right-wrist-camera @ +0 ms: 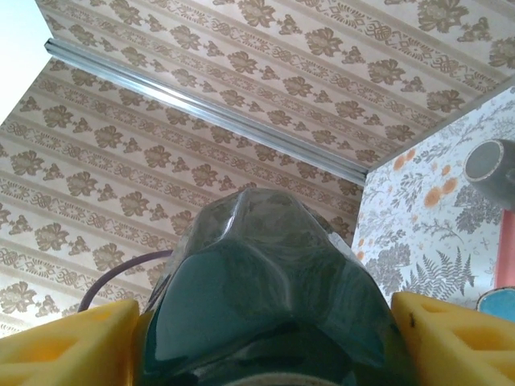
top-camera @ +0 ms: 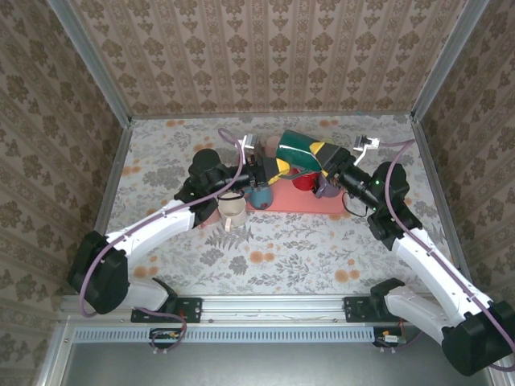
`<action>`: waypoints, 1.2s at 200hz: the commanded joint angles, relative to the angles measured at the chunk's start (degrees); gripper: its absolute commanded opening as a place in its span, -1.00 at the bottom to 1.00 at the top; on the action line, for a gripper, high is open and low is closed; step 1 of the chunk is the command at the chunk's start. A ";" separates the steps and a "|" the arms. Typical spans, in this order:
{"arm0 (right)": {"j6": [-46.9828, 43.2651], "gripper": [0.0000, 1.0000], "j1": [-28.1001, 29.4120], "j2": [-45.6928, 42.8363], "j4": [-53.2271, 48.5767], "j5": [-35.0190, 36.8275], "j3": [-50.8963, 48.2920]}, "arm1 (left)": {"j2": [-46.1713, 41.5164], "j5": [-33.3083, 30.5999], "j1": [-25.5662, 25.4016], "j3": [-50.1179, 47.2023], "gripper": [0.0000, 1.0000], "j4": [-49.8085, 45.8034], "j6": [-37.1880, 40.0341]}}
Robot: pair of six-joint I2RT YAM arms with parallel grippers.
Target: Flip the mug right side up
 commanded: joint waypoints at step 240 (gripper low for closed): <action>-21.88 0.93 1.15 -12.03 -35.28 21.24 4.29 | 2.84 -62.94 -22.68 2.25 -1.00 -59.54 51.40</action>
